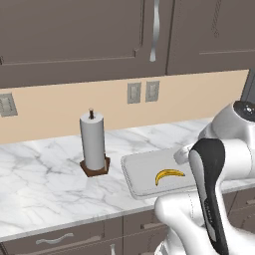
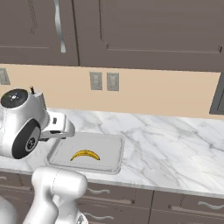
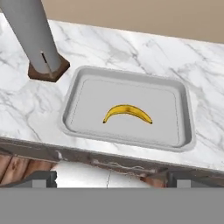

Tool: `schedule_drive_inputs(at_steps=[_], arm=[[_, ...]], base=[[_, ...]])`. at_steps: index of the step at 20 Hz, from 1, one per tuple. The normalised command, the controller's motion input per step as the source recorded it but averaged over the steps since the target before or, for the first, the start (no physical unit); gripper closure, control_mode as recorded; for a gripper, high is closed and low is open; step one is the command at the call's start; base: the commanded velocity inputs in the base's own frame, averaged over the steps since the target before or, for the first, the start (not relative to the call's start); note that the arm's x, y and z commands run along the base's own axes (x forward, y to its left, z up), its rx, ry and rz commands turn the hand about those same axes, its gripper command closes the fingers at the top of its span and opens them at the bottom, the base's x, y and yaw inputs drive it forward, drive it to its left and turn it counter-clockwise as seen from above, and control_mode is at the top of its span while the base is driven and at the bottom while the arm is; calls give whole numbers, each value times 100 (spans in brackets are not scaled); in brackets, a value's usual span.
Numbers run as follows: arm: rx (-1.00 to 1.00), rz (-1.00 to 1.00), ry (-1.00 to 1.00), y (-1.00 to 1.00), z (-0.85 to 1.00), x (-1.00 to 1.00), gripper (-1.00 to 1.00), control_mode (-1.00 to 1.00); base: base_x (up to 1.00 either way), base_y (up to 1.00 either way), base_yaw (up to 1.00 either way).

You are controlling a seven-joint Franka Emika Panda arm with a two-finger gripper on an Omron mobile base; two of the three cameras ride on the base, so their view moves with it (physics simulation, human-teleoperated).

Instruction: Pick the apple and banana from the fridge and place them inside the tupperware on the counter.

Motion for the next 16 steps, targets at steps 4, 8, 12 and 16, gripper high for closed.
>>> schedule_drive_inputs(at_steps=[4, 8, 12, 16], arm=[[0, -13, 0, 5, -13, -69, -100, -100], [0, -11, 0, 3, -10, -41, -100, 100], [0, 0, 0, 0, 0, 0, -100, 100], [0, 0, 0, 0, 0, 0, -100, 100]], base=[[0, 0, 0], [-43, 2, -13], [-94, 1, -46], [-84, -13, -51]])
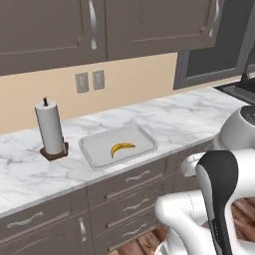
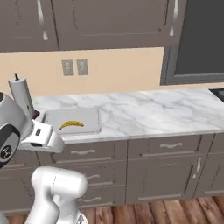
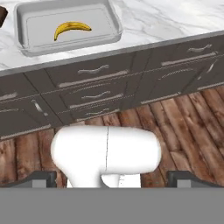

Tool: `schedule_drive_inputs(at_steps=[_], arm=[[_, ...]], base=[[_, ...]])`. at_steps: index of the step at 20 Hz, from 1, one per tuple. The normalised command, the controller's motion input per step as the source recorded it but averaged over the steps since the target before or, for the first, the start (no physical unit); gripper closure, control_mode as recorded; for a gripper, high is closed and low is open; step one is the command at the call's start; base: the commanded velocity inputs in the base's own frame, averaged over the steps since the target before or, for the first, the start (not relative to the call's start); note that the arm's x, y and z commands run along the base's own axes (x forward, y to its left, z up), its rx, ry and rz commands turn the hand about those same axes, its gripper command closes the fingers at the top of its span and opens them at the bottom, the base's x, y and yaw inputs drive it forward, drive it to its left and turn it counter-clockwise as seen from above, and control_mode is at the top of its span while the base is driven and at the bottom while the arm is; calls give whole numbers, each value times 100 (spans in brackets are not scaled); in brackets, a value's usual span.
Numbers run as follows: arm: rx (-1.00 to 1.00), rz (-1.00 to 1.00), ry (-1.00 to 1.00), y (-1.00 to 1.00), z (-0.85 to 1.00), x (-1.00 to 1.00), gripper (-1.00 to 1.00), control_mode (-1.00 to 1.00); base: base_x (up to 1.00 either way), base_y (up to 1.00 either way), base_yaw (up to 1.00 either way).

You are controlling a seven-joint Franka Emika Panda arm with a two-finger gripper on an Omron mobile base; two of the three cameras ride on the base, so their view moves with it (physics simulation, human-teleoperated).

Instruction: Pick the apple and banana from the fridge and place them inside the tupperware on the counter.

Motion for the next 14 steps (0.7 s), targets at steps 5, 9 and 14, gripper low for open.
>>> schedule_drive_inputs(at_steps=[5, 9, 14], arm=[[0, 0, 0, 0, 0, 0, -100, 100], [0, 0, 0, 0, 0, 0, -100, 100], [0, 0, 0, 0, 0, 0, -100, 100]], base=[[-34, -63, -15], [8, -90, -1], [35, -93, -19]])
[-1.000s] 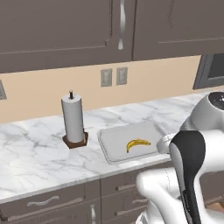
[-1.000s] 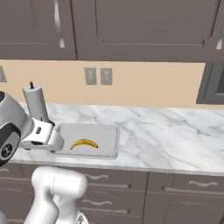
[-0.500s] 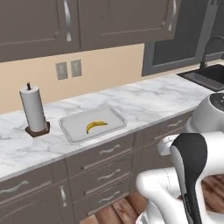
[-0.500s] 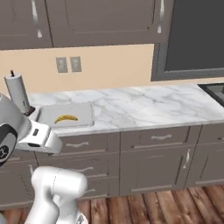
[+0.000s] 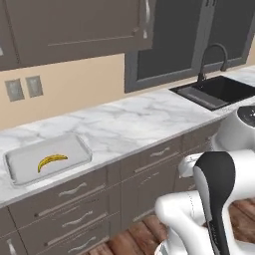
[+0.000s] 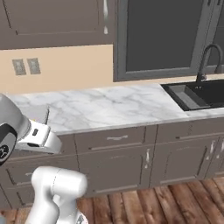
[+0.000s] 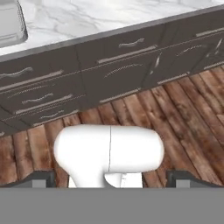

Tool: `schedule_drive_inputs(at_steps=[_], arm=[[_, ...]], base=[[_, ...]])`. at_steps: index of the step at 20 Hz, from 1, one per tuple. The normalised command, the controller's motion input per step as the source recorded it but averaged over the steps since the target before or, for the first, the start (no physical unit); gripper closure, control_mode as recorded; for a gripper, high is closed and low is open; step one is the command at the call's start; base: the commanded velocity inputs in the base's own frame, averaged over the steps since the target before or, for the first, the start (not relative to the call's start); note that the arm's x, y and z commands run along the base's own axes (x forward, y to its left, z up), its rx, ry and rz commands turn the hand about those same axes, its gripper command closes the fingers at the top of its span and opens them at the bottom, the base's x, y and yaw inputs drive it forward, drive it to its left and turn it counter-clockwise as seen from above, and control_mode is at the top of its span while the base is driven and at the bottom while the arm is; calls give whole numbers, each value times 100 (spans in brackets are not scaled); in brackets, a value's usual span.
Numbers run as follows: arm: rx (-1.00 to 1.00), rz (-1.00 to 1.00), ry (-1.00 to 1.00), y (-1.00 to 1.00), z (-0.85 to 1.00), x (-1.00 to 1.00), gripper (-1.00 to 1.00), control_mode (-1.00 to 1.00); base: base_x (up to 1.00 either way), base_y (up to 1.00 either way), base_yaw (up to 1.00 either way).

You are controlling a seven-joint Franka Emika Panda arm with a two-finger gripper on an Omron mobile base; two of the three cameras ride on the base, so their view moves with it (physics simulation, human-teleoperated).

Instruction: Pick the apple and banana from the fridge and place them inside the tupperware on the counter.

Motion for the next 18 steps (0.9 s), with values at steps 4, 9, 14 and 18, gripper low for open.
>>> schedule_drive_inputs(at_steps=[4, 9, 14, 18], arm=[[0, 0, 0, 0, 0, 0, -100, 100], [0, 0, 0, 0, 0, 0, -100, 100], [0, 0, 0, 0, 0, 0, -100, 100], [0, 0, 0, 0, 0, 0, -100, 100]], base=[[51, -83, -58], [52, -71, -79], [65, -58, -69], [76, -52, -45]])
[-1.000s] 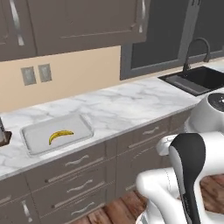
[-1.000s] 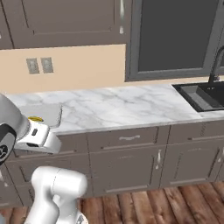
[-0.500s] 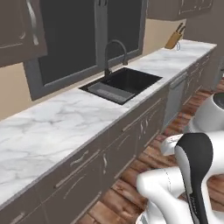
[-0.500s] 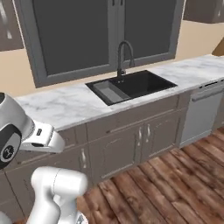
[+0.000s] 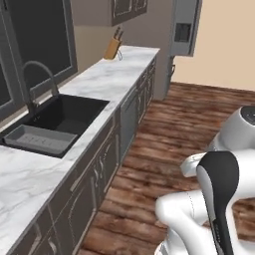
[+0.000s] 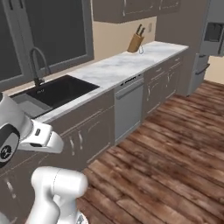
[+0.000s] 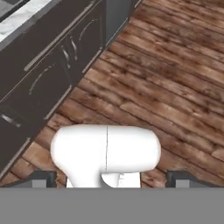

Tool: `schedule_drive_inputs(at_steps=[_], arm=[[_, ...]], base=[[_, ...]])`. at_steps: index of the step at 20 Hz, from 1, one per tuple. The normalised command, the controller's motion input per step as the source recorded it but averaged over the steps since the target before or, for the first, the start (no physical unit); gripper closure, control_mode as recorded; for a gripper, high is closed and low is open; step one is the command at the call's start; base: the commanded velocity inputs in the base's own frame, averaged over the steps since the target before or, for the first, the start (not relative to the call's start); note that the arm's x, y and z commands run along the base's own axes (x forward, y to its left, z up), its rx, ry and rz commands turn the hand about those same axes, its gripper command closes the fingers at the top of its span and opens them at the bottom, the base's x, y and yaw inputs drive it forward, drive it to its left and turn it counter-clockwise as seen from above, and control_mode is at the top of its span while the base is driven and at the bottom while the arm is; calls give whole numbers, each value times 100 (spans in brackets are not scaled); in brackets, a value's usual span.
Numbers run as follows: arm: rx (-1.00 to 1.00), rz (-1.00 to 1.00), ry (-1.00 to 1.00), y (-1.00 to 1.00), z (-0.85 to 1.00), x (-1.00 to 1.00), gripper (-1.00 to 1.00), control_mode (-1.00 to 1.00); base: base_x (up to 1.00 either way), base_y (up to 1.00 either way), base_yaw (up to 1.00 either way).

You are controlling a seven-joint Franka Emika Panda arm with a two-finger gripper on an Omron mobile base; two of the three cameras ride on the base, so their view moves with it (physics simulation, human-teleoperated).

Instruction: Pick the apple and banana from the fridge and place them inside the tupperware on the counter.

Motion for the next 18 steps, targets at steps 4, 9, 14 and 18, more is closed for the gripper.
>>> schedule_drive_inputs(at_steps=[4, 9, 14, 18], arm=[[0, 0, 0, 0, 0, 0, -100, 100], [0, 0, 0, 0, 0, 0, -100, 100], [0, 0, 0, 0, 0, 0, -100, 100], [0, 0, 0, 0, 0, 0, -100, 100]], base=[[92, -52, -5], [97, -54, 0], [91, -51, -30], [99, -44, -50]])
